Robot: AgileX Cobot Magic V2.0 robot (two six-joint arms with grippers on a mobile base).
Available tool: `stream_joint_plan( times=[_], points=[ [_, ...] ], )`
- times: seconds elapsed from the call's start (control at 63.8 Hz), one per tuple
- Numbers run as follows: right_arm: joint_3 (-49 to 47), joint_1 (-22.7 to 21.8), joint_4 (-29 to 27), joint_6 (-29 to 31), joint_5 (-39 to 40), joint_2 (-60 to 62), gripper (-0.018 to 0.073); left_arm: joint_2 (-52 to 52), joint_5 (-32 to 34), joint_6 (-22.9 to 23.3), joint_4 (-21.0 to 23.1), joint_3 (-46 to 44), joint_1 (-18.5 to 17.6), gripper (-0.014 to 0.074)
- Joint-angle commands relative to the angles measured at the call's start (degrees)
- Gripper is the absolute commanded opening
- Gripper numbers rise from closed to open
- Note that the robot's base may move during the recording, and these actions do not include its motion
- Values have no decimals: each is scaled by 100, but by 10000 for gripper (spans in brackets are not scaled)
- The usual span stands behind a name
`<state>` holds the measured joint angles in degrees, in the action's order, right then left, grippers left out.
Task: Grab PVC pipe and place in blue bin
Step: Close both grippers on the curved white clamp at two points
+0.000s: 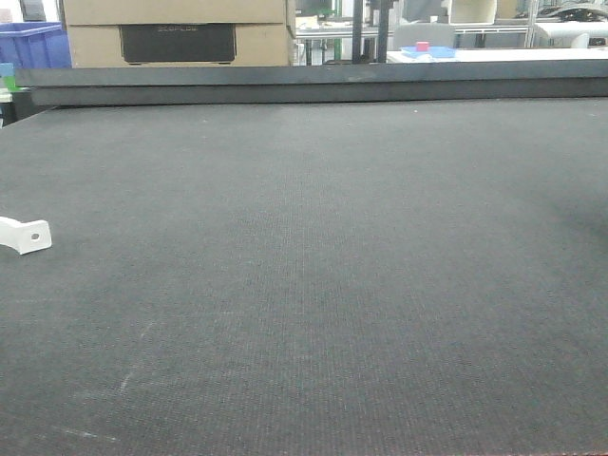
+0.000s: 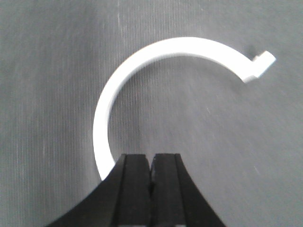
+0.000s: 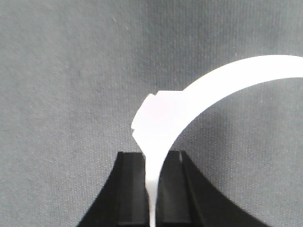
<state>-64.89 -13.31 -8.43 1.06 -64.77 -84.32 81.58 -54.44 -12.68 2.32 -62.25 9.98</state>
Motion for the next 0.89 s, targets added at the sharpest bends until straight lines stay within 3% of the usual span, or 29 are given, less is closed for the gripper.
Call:
stream_joint_plan(
  times=[0.0, 0.125, 0.329, 0.423, 0.518, 0.721, 0.878],
  points=[
    [-43, -26, -3, 54, 34, 60, -167, 520, 175, -87, -156, -329, 17, -111],
    [-43, -26, -3, 54, 193, 55, -167, 993, 141, -87, -464, -574, 17, -78],
    [-43, -26, -3, 54, 189, 55, -167, 1249, 113, 10, -672, -585, 17, 197],
    [-43, -26, -3, 54, 221, 55, -167, 1249, 161, 563, -672, -528, 28, 283],
    [-43, -26, -3, 54, 244, 55, -167, 1249, 252, 872, -683, -376, 131, 286],
    [-43, -26, -3, 54, 325, 55, -167, 1257, 342, 873, -672, -192, 400, 286],
    [-32, -26, -3, 54, 386, 55, -167, 1338, 385, 835, -584, -178, 388, 286]
  ],
)
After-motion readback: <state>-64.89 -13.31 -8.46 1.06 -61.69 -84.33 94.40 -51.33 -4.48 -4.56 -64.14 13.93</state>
